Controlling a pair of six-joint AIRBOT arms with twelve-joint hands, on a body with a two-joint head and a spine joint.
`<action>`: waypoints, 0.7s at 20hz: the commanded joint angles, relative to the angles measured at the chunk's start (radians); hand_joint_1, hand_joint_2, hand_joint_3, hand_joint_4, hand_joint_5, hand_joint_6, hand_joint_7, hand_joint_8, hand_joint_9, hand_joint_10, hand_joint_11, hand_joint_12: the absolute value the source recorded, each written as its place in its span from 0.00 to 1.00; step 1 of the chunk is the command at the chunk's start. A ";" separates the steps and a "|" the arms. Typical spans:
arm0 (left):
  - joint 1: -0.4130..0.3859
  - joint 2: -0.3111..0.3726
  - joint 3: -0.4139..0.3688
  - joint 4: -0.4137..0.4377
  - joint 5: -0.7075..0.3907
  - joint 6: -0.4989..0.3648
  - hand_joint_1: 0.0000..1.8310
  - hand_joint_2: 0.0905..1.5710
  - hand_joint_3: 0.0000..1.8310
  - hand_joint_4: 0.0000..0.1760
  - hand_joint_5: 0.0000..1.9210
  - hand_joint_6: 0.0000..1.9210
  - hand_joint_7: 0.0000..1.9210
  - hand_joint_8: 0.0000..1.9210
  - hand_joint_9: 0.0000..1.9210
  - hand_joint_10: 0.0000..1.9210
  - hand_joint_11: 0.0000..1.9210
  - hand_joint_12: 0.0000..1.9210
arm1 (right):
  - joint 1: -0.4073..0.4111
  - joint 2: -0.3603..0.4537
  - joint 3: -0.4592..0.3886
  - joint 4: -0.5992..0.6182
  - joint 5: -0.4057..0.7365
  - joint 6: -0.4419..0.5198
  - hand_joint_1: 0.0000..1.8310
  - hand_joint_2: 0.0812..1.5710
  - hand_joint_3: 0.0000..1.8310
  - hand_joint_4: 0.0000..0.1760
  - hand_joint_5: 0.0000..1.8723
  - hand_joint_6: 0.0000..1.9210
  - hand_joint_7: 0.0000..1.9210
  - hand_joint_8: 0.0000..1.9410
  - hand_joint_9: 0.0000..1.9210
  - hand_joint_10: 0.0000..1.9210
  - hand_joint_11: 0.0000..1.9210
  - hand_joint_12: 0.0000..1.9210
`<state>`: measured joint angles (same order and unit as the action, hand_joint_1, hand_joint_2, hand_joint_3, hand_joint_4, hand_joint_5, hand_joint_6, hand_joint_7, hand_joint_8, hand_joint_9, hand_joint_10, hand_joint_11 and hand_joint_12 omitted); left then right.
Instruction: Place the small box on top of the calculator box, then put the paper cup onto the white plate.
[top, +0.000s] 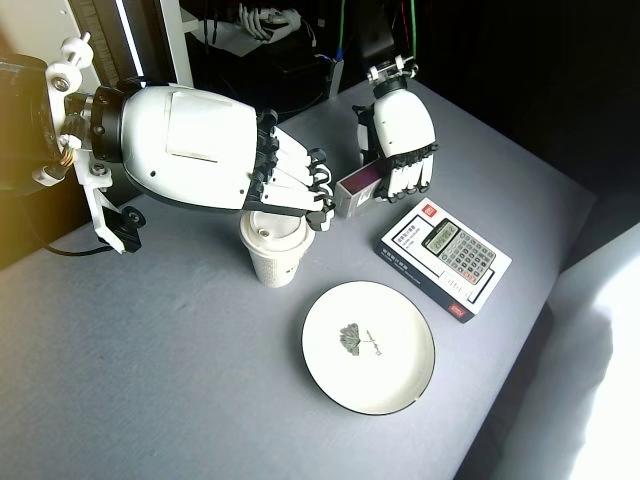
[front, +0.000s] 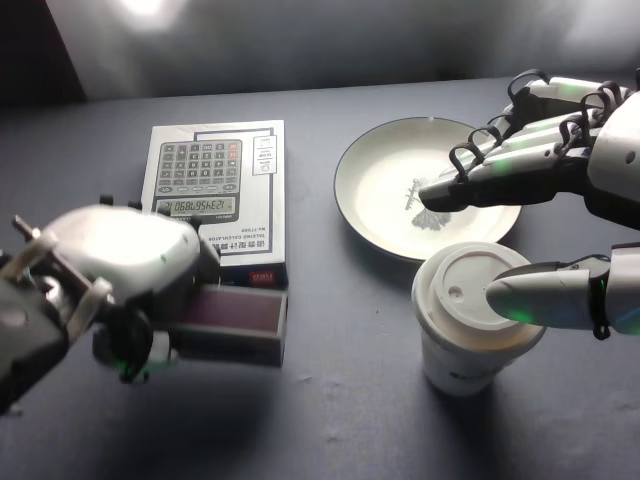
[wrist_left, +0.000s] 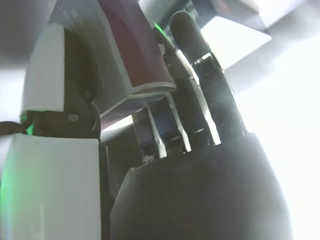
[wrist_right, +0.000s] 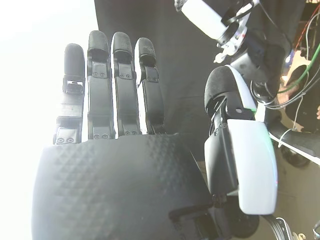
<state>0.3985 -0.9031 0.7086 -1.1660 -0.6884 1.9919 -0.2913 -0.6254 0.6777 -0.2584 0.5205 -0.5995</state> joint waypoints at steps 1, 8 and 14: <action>-0.021 0.006 0.008 0.031 -0.061 0.014 0.75 0.70 0.00 0.00 0.44 0.52 0.53 0.49 0.46 0.67 0.28 0.58 | 0.007 0.009 -0.001 0.016 0.120 0.009 0.12 0.78 0.00 0.00 0.25 0.00 0.26 0.00 0.24 0.00 0.00 0.54; -0.162 -0.038 0.133 -0.015 0.054 0.099 0.75 0.69 0.00 0.00 0.44 0.55 0.53 0.47 0.49 0.62 0.32 0.55 | 0.007 0.009 -0.003 0.013 0.121 0.009 0.17 0.77 0.00 0.00 0.27 0.00 0.27 0.00 0.25 0.00 0.00 0.56; -0.212 -0.085 0.287 0.005 0.178 0.098 0.75 0.70 0.00 0.00 0.44 0.54 0.52 0.50 0.46 0.65 0.31 0.55 | 0.007 0.009 -0.003 0.013 0.124 0.009 0.16 0.77 0.00 0.00 0.25 0.00 0.26 0.00 0.25 0.00 0.00 0.57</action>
<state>0.1982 -1.0000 1.0039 -1.1973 -0.4763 2.0880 -0.2913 -0.6254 0.6777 -0.2626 0.5228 -0.5995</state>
